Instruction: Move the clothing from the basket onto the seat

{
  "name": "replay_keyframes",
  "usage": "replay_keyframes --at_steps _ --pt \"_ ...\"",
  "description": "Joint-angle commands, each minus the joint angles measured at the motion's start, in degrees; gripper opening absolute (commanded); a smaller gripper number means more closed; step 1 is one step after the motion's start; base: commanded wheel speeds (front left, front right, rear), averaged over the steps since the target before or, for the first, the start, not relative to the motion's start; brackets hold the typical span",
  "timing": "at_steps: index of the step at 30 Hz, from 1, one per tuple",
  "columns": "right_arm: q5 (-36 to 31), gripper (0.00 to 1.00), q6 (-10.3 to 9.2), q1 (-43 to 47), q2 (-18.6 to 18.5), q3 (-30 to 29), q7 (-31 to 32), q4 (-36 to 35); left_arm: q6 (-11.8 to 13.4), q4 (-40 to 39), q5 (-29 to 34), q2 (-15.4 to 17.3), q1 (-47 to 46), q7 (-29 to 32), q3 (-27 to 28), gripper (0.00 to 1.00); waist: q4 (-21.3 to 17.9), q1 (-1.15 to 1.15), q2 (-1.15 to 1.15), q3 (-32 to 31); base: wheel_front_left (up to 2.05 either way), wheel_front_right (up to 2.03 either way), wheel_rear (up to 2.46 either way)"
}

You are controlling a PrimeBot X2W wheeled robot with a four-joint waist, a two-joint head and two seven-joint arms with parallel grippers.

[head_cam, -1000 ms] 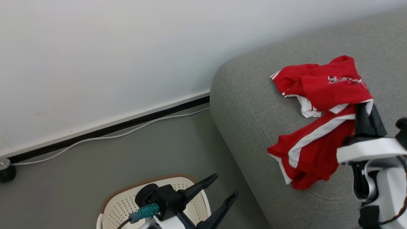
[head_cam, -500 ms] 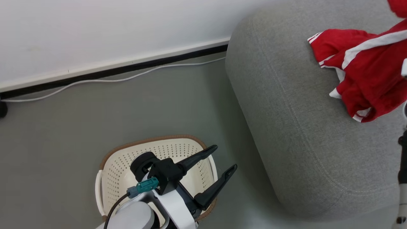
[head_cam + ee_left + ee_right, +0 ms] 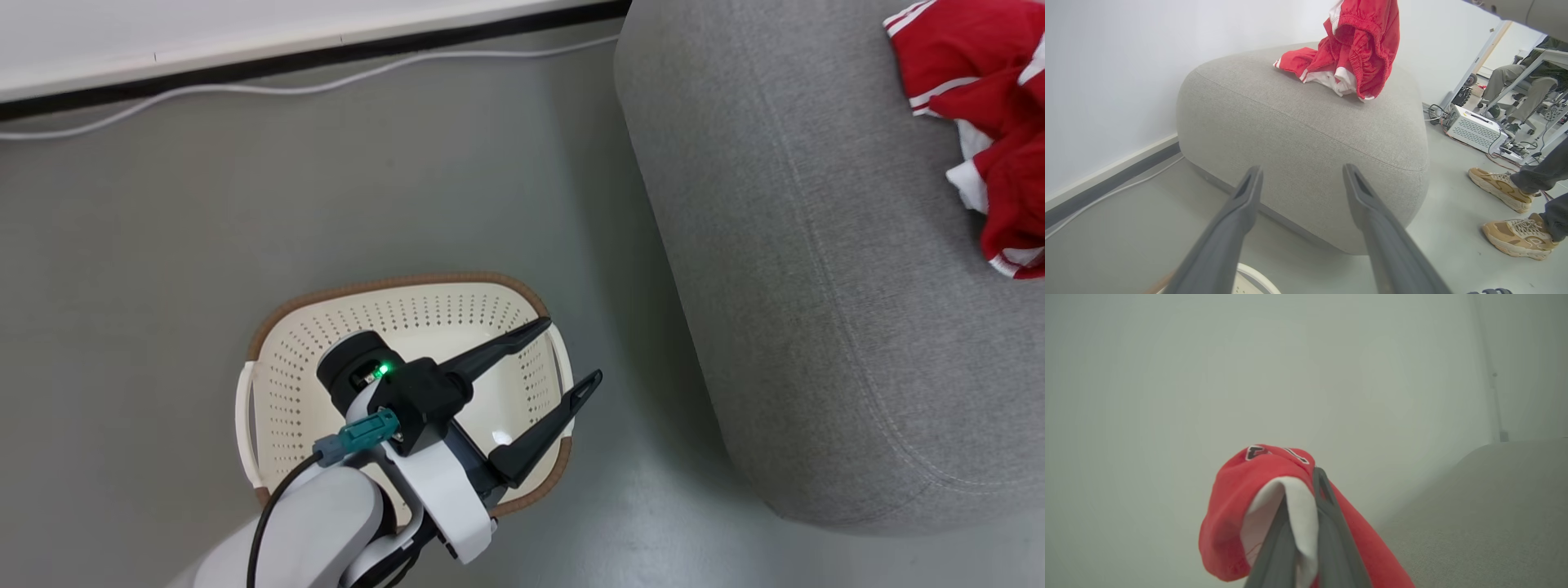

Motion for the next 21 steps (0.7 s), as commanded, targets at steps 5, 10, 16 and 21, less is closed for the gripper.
replay_keyframes --at_steps 5,10,16,21 --pt "-0.5 0.00 0.17 -2.2 -2.0 -1.4 -0.3 4.3 -0.5 -1.7 0.8 1.3 -3.2 -0.1 2.1 1.00 0.7 0.00 0.00 2.4 0.00 0.00 0.00" --pt "-2.3 0.00 0.17 -2.5 -3.6 -2.7 -0.3 14.8 -0.4 -1.7 0.9 1.3 -3.9 -0.1 2.0 1.00 1.0 0.00 0.00 3.6 0.00 0.00 0.00" --pt "-4.4 0.00 0.17 -5.2 -7.3 -2.0 0.2 29.0 -0.2 -2.0 1.1 1.7 -4.6 0.3 1.9 1.00 1.2 0.00 0.00 5.1 0.00 0.00 0.00" --pt "-5.8 0.00 0.17 -7.8 -9.3 -1.0 1.4 35.4 -0.2 -2.2 1.2 2.0 -5.1 0.5 1.9 1.00 1.3 0.00 0.00 6.0 0.00 0.00 0.00"
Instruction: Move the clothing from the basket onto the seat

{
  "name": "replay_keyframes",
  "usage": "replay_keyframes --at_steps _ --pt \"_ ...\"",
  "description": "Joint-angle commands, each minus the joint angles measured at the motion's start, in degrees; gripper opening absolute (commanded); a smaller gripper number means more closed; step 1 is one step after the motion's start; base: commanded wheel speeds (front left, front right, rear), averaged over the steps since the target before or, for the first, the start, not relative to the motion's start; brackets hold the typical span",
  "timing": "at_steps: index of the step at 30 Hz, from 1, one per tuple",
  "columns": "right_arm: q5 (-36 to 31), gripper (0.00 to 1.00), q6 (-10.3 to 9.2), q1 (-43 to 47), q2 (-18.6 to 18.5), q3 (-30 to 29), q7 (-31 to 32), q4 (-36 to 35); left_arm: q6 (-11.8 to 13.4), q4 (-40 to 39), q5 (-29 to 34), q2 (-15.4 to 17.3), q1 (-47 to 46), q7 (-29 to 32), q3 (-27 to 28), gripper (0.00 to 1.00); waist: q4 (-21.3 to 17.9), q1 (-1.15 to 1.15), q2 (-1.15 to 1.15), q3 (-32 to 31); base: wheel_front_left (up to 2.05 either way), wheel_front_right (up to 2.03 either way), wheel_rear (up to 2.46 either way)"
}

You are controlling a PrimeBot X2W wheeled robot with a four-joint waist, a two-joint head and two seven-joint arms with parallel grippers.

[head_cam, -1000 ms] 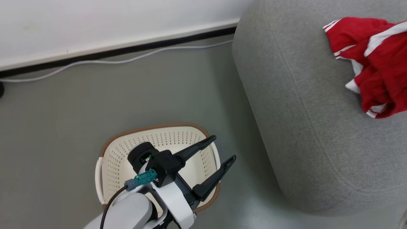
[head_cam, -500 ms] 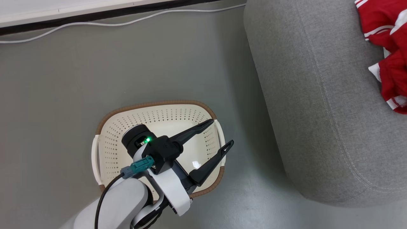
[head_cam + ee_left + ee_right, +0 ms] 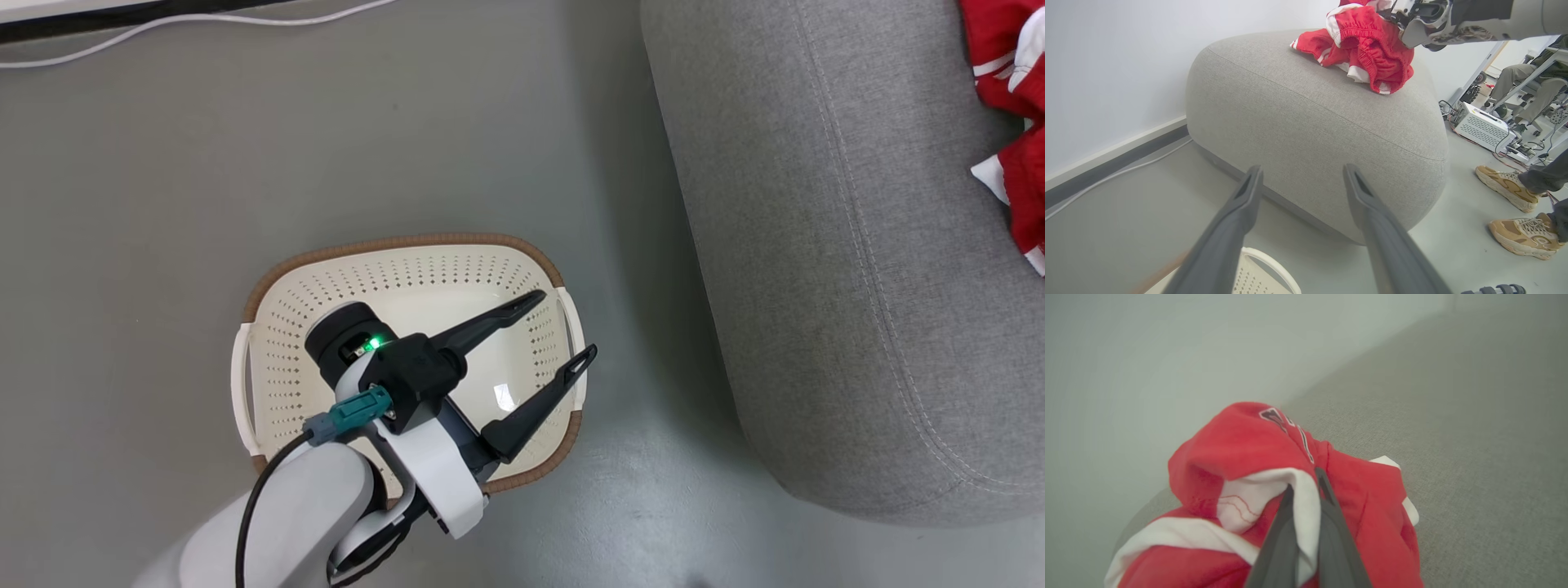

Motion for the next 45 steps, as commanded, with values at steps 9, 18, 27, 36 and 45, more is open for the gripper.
replay_keyframes --at_steps 9,18,27,36,45 --pt "-0.7 0.00 0.17 -0.3 -1.2 1.8 3.5 2.3 -0.2 -1.3 0.5 0.6 -2.6 -0.4 1.5 1.00 1.0 0.00 0.00 -0.2 0.00 0.00 0.00" --pt "-1.6 1.00 0.17 2.0 -0.2 4.3 1.0 2.6 -0.1 0.5 -0.3 -0.3 -1.8 -2.4 1.4 1.00 1.2 0.00 0.00 -4.0 0.00 0.00 0.00" --pt "-0.9 1.00 0.17 4.9 0.5 7.7 -0.9 0.2 0.4 2.5 -1.5 -0.2 0.0 -4.5 2.3 1.00 1.0 0.00 0.00 -8.9 0.00 0.00 0.00" --pt "3.0 1.00 0.17 13.1 5.0 15.2 -1.3 -12.1 1.3 4.5 -3.1 0.1 3.2 -6.2 3.9 1.00 1.5 0.00 0.00 -15.2 0.00 0.00 0.00" --pt "4.3 1.00 0.17 23.9 10.1 22.0 -1.3 -27.6 3.1 6.3 -3.9 -0.5 5.7 -7.0 6.1 1.00 5.0 0.00 0.00 -20.6 0.00 0.00 0.00"
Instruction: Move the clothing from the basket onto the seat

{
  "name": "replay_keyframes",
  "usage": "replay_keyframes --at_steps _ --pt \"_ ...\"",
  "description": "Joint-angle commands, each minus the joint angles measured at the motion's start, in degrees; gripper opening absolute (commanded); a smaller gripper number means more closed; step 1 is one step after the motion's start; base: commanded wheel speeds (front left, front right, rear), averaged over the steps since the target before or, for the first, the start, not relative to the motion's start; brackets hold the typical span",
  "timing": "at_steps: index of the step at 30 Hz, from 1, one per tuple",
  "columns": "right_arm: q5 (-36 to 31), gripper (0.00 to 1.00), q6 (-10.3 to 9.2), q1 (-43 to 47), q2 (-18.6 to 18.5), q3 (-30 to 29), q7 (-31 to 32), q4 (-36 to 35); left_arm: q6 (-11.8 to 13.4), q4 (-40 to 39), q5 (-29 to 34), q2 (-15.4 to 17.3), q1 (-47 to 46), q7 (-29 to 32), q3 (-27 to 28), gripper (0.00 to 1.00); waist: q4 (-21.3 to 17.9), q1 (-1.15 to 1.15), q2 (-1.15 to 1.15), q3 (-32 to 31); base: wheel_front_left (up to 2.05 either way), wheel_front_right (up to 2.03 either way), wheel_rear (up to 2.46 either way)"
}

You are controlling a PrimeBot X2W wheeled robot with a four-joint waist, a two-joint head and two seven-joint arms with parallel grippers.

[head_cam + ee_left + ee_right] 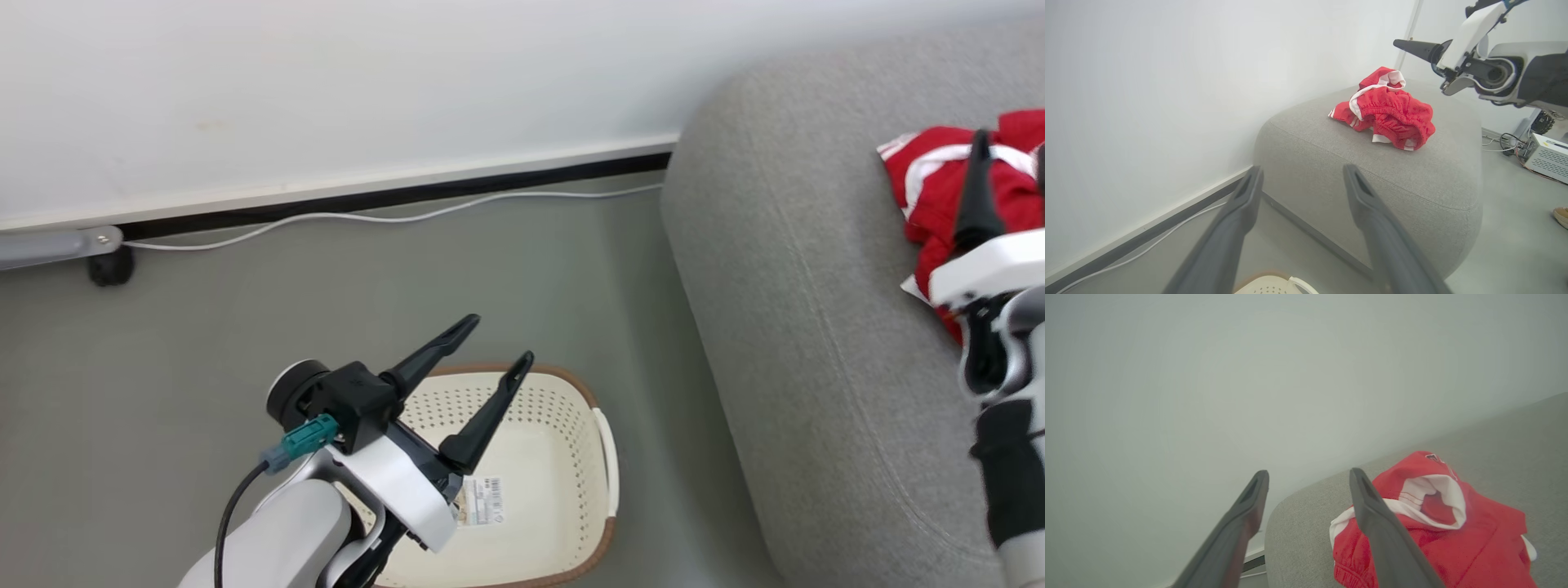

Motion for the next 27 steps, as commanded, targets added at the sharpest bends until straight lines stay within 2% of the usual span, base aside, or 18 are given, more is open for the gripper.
replay_keyframes --at_steps 1,5,11,17,27 --pt "0.4 1.00 0.17 1.6 0.7 1.6 -0.6 -2.5 0.8 -0.5 -0.6 1.0 -0.5 -0.5 2.7 1.00 1.9 0.00 0.00 -1.7 0.00 0.00 0.00" --pt "0.0 1.00 0.17 6.3 2.9 3.9 -0.6 -6.6 3.1 1.5 -1.2 0.3 0.4 -0.7 5.7 1.00 4.7 0.00 0.00 -3.2 0.00 0.00 0.00" --pt "-4.0 1.00 0.17 12.2 5.3 4.7 -0.6 -12.6 5.9 5.1 -0.4 -1.2 1.6 -0.8 11.6 1.00 10.3 0.00 0.00 -4.9 0.00 0.00 0.00" --pt "-6.8 1.00 0.17 17.4 6.7 4.9 -0.6 -17.2 6.6 7.9 1.0 -2.6 4.6 -0.8 18.1 1.00 13.3 0.00 0.00 -7.1 0.00 0.00 0.00" --pt "-5.9 1.00 0.17 25.3 7.1 8.3 -0.6 -22.0 5.8 10.7 4.7 -3.7 10.6 -0.8 26.4 1.00 13.8 0.00 0.00 -10.9 0.00 0.00 0.00"
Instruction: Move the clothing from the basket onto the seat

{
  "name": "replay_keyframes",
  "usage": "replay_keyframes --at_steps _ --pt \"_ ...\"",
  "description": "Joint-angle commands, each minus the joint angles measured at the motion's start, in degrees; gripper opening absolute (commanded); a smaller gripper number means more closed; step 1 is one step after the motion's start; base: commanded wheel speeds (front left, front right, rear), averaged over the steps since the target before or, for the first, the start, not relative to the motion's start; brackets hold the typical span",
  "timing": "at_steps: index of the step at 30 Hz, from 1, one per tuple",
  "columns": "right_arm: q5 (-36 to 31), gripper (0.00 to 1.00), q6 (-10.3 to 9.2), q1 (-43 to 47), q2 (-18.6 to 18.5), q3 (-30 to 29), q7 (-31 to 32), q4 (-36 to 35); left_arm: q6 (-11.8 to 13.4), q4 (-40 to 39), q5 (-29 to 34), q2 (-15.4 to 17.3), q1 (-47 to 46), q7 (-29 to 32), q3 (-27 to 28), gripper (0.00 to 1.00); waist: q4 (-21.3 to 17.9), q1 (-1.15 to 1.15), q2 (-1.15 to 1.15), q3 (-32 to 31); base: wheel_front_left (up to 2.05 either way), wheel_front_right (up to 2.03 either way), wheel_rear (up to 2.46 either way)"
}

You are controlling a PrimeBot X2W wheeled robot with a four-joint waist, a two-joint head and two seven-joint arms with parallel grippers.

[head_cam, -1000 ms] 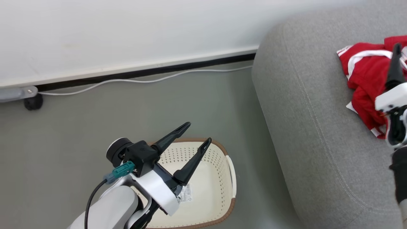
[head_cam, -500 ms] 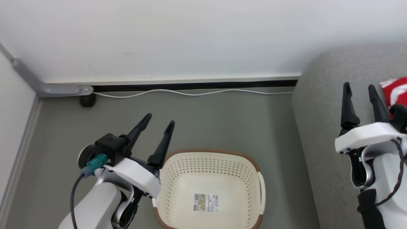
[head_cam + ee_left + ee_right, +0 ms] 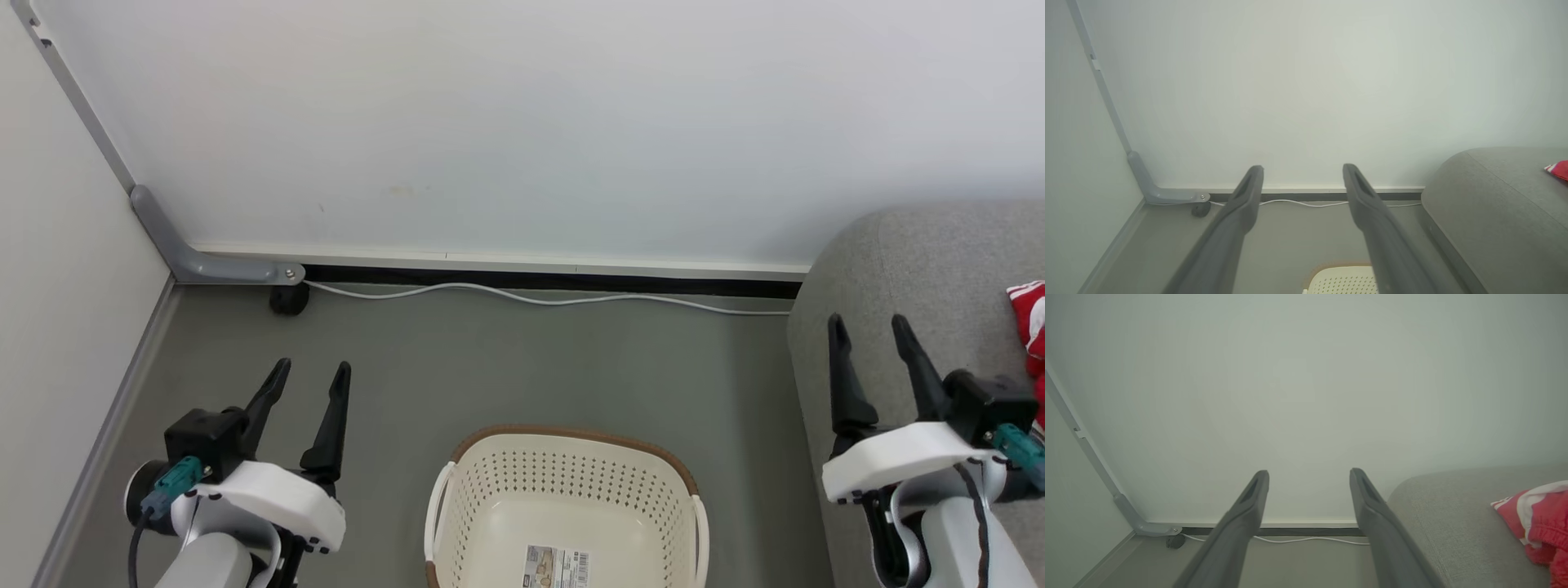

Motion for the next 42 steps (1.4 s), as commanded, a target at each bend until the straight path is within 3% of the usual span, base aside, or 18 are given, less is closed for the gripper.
replay_keyframes --at_steps 1,7,16,42 --pt "0.5 1.00 0.17 0.5 0.0 1.9 -0.6 -2.2 -0.1 -1.0 0.8 1.3 -0.8 -0.5 3.4 1.00 -0.3 0.00 0.00 -0.6 0.00 0.00 0.00" --pt "0.6 1.00 0.17 4.6 0.0 2.8 -0.6 -4.8 -0.4 -1.0 3.0 1.0 2.5 -0.5 8.6 1.00 -1.9 0.00 0.00 -1.3 0.00 0.00 0.00" --pt "-0.3 1.00 0.17 9.0 0.0 3.3 -0.6 -7.3 -2.8 0.5 4.8 0.0 5.2 -0.5 12.8 1.00 -4.0 0.00 0.00 -2.6 0.00 0.00 0.00" --pt "-2.1 1.00 0.17 11.4 0.0 3.0 -0.6 -9.0 -4.7 2.0 9.9 -1.7 6.0 -0.5 16.8 1.00 -5.3 0.00 0.00 -3.8 0.00 0.00 0.00"
